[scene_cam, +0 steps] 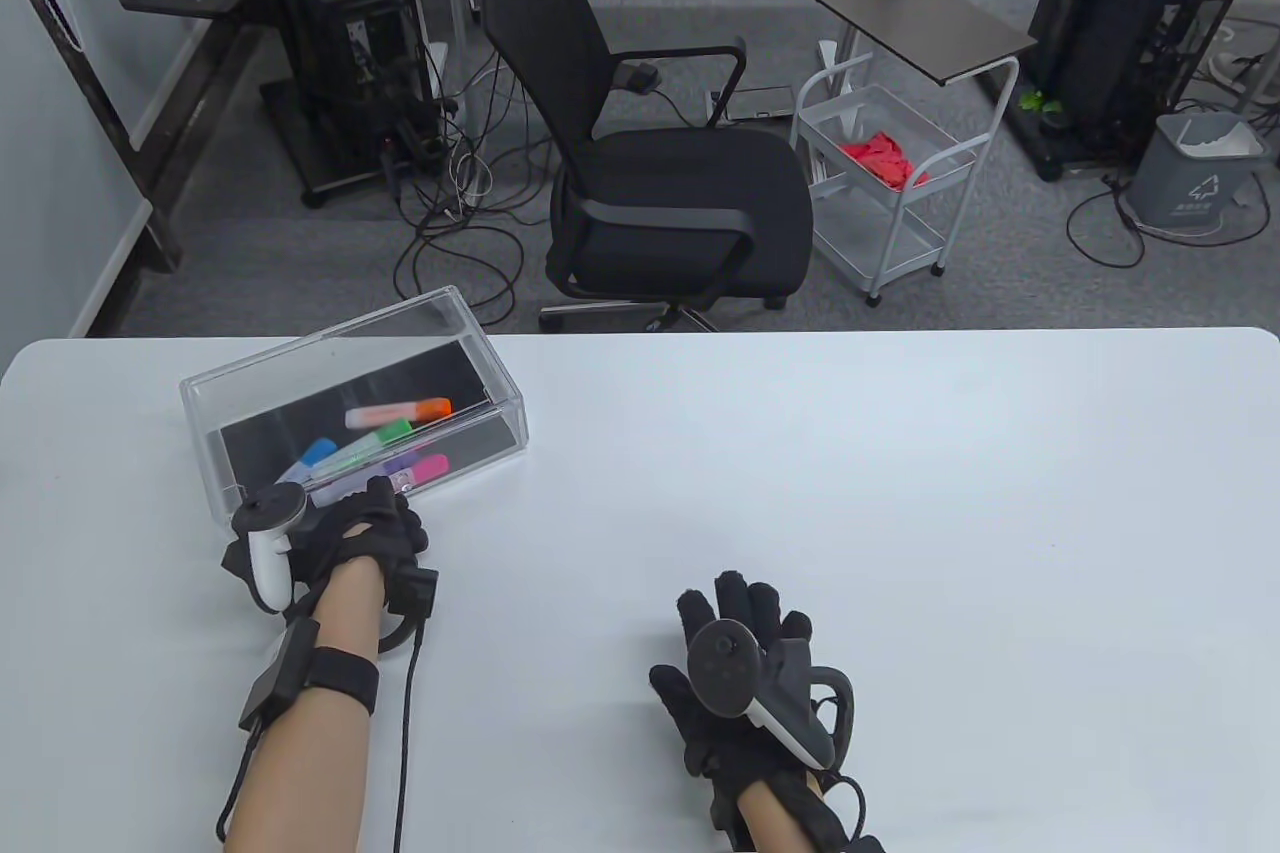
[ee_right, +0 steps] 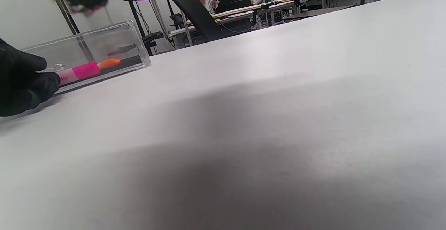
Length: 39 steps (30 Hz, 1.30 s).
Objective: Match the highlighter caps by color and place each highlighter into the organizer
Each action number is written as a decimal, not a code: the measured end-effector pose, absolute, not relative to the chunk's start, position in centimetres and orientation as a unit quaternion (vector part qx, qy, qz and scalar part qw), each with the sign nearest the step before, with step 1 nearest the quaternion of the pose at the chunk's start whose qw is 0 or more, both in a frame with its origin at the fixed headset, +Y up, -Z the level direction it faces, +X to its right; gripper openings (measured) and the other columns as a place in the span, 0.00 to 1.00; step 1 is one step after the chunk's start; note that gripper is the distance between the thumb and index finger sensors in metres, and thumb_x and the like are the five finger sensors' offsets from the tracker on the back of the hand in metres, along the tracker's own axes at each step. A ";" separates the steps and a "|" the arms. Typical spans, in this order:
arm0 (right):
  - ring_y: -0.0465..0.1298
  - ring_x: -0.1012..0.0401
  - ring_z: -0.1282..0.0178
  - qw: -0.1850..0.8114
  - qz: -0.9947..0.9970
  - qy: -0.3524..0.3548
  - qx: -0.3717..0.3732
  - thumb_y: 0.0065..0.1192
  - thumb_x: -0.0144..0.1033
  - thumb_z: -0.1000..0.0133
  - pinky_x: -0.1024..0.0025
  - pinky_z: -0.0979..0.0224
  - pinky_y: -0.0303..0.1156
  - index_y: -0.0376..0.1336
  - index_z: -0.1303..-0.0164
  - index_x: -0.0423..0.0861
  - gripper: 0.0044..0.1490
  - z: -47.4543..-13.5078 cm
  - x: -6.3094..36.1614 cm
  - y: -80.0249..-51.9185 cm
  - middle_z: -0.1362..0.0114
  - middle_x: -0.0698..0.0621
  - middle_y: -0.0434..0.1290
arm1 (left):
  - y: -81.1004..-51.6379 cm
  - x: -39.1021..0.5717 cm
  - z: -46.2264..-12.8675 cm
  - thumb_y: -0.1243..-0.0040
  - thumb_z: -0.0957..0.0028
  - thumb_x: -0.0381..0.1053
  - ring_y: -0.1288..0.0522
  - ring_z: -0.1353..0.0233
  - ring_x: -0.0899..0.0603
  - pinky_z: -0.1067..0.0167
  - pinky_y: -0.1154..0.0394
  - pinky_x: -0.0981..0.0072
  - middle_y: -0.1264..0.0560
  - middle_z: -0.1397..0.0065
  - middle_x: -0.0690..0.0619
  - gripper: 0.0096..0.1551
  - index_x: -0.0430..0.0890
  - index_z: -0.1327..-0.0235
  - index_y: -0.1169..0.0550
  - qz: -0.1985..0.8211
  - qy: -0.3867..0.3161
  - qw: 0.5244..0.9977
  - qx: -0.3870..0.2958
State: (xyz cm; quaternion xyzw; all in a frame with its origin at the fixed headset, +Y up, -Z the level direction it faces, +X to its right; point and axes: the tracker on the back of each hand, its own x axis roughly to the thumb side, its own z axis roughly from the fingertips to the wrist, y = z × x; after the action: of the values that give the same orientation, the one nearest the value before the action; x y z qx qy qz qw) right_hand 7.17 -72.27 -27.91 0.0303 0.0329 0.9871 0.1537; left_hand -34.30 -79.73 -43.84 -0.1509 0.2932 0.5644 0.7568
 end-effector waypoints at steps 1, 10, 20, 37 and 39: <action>0.38 0.43 0.15 0.154 0.987 0.033 0.030 0.59 0.57 0.52 0.31 0.23 0.34 0.48 0.22 0.53 0.49 -27.9 7.2 -72.3 0.15 0.44 0.39 | -79.7 -34.4 -44.0 0.57 0.35 0.71 0.10 0.50 0.60 0.49 0.11 0.77 0.20 0.41 0.63 0.31 0.52 0.33 0.26 0.562 0.289 0.759 -0.155; 0.38 0.42 0.15 0.151 0.987 0.035 0.031 0.59 0.57 0.52 0.31 0.23 0.34 0.48 0.22 0.53 0.49 -27.8 7.1 -72.3 0.15 0.44 0.39 | -79.8 -34.7 -44.3 0.60 0.35 0.72 0.11 0.49 0.56 0.48 0.12 0.74 0.20 0.40 0.61 0.34 0.51 0.32 0.26 0.561 0.281 0.762 -0.161; 0.37 0.43 0.15 0.155 0.986 0.044 0.032 0.58 0.57 0.51 0.31 0.23 0.33 0.47 0.22 0.54 0.48 -27.8 7.1 -72.4 0.14 0.45 0.38 | -77.5 -33.3 -41.1 0.50 0.46 0.75 0.13 0.44 0.42 0.46 0.16 0.56 0.23 0.36 0.49 0.45 0.44 0.28 0.29 0.556 0.310 0.761 -0.125; 0.31 0.45 0.16 0.144 0.987 0.070 0.013 0.58 0.57 0.51 0.32 0.24 0.28 0.45 0.22 0.61 0.47 -27.8 7.2 -72.9 0.14 0.54 0.35 | -68.5 -25.7 -30.9 0.56 0.52 0.82 0.39 0.15 0.31 0.24 0.38 0.37 0.43 0.16 0.47 0.54 0.49 0.19 0.39 0.259 0.041 0.965 0.004; 0.30 0.45 0.16 0.140 0.988 0.069 0.012 0.57 0.58 0.51 0.32 0.25 0.27 0.45 0.23 0.62 0.47 -27.8 7.2 -72.9 0.14 0.55 0.34 | -68.2 -25.0 -29.3 0.60 0.53 0.84 0.45 0.13 0.31 0.23 0.42 0.36 0.48 0.14 0.47 0.57 0.50 0.18 0.42 0.243 0.017 0.970 0.011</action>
State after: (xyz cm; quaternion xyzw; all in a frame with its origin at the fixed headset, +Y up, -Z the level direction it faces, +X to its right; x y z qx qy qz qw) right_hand 7.16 -72.87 -27.76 0.0116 0.0685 0.9877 0.1404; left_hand -24.98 -68.15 -29.31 0.0114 0.0171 0.2431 0.9698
